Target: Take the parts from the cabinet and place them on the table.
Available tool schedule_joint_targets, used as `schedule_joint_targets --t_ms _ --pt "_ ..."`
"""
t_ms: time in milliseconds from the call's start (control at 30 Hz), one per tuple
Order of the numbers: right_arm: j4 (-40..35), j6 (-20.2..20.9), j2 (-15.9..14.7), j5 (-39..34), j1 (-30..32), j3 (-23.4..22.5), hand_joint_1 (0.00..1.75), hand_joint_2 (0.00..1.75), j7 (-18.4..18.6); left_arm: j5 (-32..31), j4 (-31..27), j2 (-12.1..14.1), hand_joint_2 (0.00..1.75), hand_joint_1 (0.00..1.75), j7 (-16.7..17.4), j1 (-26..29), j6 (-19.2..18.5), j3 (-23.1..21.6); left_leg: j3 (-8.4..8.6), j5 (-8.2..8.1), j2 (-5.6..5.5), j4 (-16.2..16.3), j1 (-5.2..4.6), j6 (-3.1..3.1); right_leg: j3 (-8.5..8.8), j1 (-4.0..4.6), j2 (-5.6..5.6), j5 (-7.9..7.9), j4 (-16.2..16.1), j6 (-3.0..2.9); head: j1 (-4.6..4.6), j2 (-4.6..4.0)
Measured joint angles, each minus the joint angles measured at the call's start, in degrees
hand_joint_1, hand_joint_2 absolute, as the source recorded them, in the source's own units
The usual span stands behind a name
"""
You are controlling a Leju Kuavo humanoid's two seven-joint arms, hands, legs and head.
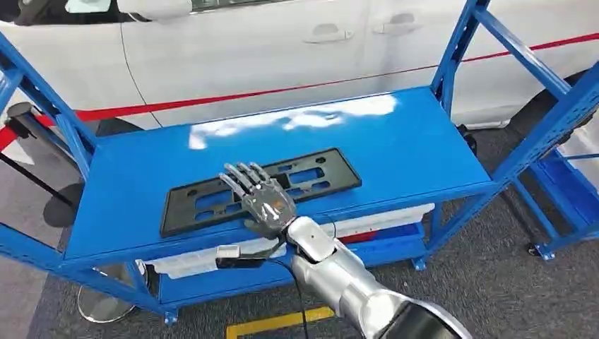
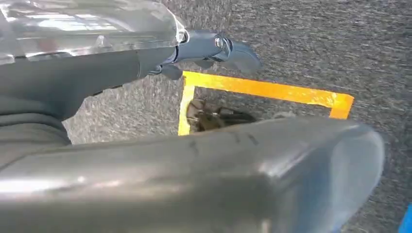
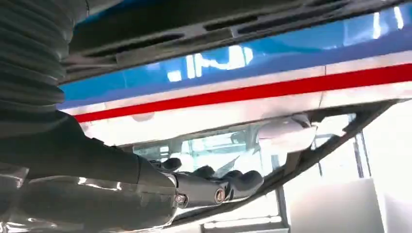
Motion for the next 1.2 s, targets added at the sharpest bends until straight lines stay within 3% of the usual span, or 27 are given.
schedule_joint_targets --t_ms 33,67,100,200,233,367,400,433,533,567,600,667,700,733,867,933,967,1033,1067,1100,1133,1200 --pt "0.87 0.0 0.0 -0.94 -0.63 0.26 0.0 1.75 -0.13 0.11 0.0 -0.02 0.0 0.0 -0.04 0.06 0.04 0.04 -1.98 -0.96 0.01 3.92 -0.03 0.04 -0.01 0.25 -0.03 -0.06 0.04 -0.1 -0.02 0.0" --pt "1.66 -0.04 0.0 -2.14 -1.1 0.57 0.0 1.75 -0.24 0.22 -0.02 -0.04 0.0 0.0 -0.09 0.14 0.11 0.04 -2.46 -0.58 0.01 4.65 -0.06 0.14 0.02 0.41 -0.02 -0.1 0.08 -0.17 0.0 0.0" --pt "2.57 -0.09 0.02 -3.29 -1.9 1.0 0.0 1.75 -0.32 0.24 0.0 -0.11 0.0 0.0 -0.15 0.17 0.13 0.04 -1.9 0.92 0.0 3.25 -0.13 0.42 0.04 0.58 0.04 -0.14 0.15 -0.23 0.0 0.0" --pt "4.87 0.0 0.31 -5.4 -5.18 2.12 0.0 1.75 -0.79 0.39 0.0 -0.11 0.0 0.0 -0.5 0.3 0.15 0.09 4.32 8.03 0.0 -10.23 -0.77 2.03 0.23 0.99 0.32 -0.28 0.32 -0.3 0.0 0.0" --pt "5.61 0.11 0.33 -5.81 -6.19 2.4 0.0 1.75 -0.76 0.41 0.04 -0.09 0.0 0.0 -0.61 0.23 0.15 0.11 5.38 7.0 0.05 -11.88 -1.0 2.51 0.07 1.31 0.21 -0.34 0.36 -0.1 0.0 0.0" --pt "7.82 1.07 0.44 -6.55 -8.23 2.93 0.0 1.75 -0.7 0.41 0.04 -0.22 0.0 0.0 -1.31 0.27 0.2 0.26 5.53 7.5 -0.14 -13.07 -1.2 2.94 0.01 1.03 0.17 -0.18 0.21 0.97 -0.02 0.0" --pt "8.19 1.29 0.5 -6.79 -8.71 3.19 0.0 1.75 -0.72 0.44 0.04 -0.74 0.0 0.0 -1.48 0.37 0.22 0.26 6.01 7.9 0.1 -13.74 -0.42 3.12 -0.08 1.14 0.23 -0.7 0.7 1.34 0.0 0.0" --pt "8.72 1.47 0.5 -7.06 -9.46 3.37 0.0 1.75 -0.76 0.59 0.04 -0.66 0.0 0.0 -1.68 0.4 0.37 0.33 6.07 7.94 0.09 -13.97 -0.39 3.42 -0.78 1.2 0.16 -1.92 2.34 1.82 0.02 0.0" --pt "10.48 1.36 0.42 -7.3 -10.08 4.17 0.0 1.75 -0.74 0.63 0.04 -0.68 0.0 0.0 -1.99 0.41 0.44 0.41 6.0 7.89 0.16 -13.95 -0.41 3.55 -7.11 0.28 0.14 -8.0 15.25 2.75 0.02 0.0" --pt "10.7 1.01 0.39 -7.28 -9.67 4.33 0.0 1.75 -0.55 0.61 0.04 -0.68 0.0 0.0 -2.01 0.43 0.33 0.41 5.99 7.88 0.14 -13.91 -0.39 3.55 -8.18 0.09 0.14 -8.35 17.23 2.92 0.02 0.0" --pt "10.95 0.27 0.33 -7.1 -8.8 4.65 0.0 1.75 0.45 0.5 0.04 -0.68 0.0 0.0 -2.01 0.53 -0.11 0.41 6.03 7.84 0.07 -13.88 -0.36 3.49 -8.3 -0.25 0.13 -7.2 17.08 3.15 0.02 0.0" --pt "10.95 -1.12 0.17 -6.46 -7.54 5.38 0.0 1.75 2.45 0.09 0.04 -0.66 0.0 0.0 -2.03 0.6 -1.12 0.39 6.09 7.65 -0.01 -13.62 -0.32 3.22 -4.77 -0.57 0.08 -2.57 9.56 3.22 0.02 0.0" --pt "10.86 -1.57 0.02 -5.79 -6.99 5.66 0.0 1.75 3.64 -0.2 0.04 -0.63 0.0 0.0 -2.03 0.56 -1.74 0.39 6.14 7.42 -0.03 -13.38 -0.31 2.96 -1.64 -0.67 -0.04 0.22 3.31 3.11 0.02 0.0" --pt "10.4 -1.64 -0.31 -5.13 -6.34 5.77 0.0 1.75 4.82 -0.55 0.04 -0.53 0.0 0.0 -2.01 0.54 -2.39 0.35 6.0 7.22 -0.04 -13.23 -0.49 2.66 -0.36 -0.55 -0.09 -0.43 0.71 2.82 0.02 0.0" --pt "7.15 -0.59 -2.25 -2.53 -3.19 6.1 0.0 1.75 8.48 -1.64 0.04 0.0 0.0 0.0 -1.68 0.44 -3.93 -0.5 5.98 7.19 -0.05 -13.27 -0.45 1.46 -0.57 -0.01 0.06 -0.02 0.4 1.52 0.02 0.0" --pt "5.63 0.05 -2.84 -1.5 -2.5 6.1 0.0 1.75 9.45 -1.92 0.04 0.37 0.0 0.0 -1.64 0.41 -4.2 -0.68 5.35 5.68 0.06 -11.57 -0.26 0.82 -0.26 -0.5 0.08 0.34 -0.19 0.79 0.02 0.0" --pt "4.85 0.37 -3.06 -0.94 -2.16 6.05 0.0 1.75 9.84 -2.27 0.04 0.39 0.0 0.0 -1.49 0.35 -4.24 -0.94 3.85 3.64 0.05 -8.15 -0.19 0.56 -0.25 -0.52 0.07 0.28 -0.18 0.45 0.0 0.0" --pt "3.58 0.9 -3.85 0.24 -0.94 5.62 0.0 1.75 10.34 -2.65 0.07 0.53 0.0 0.0 -0.94 0.22 -4.35 -1.55 -0.59 -0.47 0.06 1.17 -0.09 0.15 -0.23 -0.37 -0.02 0.2 -0.14 0.33 0.0 0.0" --pt "2.8 0.92 -4.26 0.66 -0.23 5.25 0.0 1.75 10.34 -2.84 0.07 0.55 0.0 0.0 -0.68 0.21 -4.37 -1.86 -2.22 -1.21 0.07 4.39 -0.08 0.03 -0.22 -0.32 -0.08 0.17 -0.11 0.31 0.0 0.0" --pt "2.09 0.96 -4.48 0.99 0.27 4.89 0.0 1.75 10.34 -2.86 0.07 0.59 0.0 0.0 -0.39 0.19 -4.39 -2.03 -2.58 -0.56 0.07 4.9 -0.07 0.01 -0.14 -0.32 -0.04 0.11 -0.06 0.33 0.0 0.0" --pt "1.7 1.03 -4.57 1.19 0.37 4.76 0.0 1.75 10.34 -2.86 0.07 0.66 0.0 0.0 -0.22 0.19 -4.37 -2.06 -1.79 0.89 0.07 3.11 -0.07 0.08 -0.05 -0.32 0.06 0.05 -0.03 0.36 0.0 0.0" --pt "0.93 1.09 -4.87 1.32 0.8 4.48 0.0 1.75 10.36 -2.86 0.07 0.87 0.0 0.0 0.02 0.14 -4.39 -2.21 3.57 6.76 0.08 -7.86 -0.07 0.51 0.42 -0.33 0.3 -0.23 0.1 0.69 0.0 0.0"
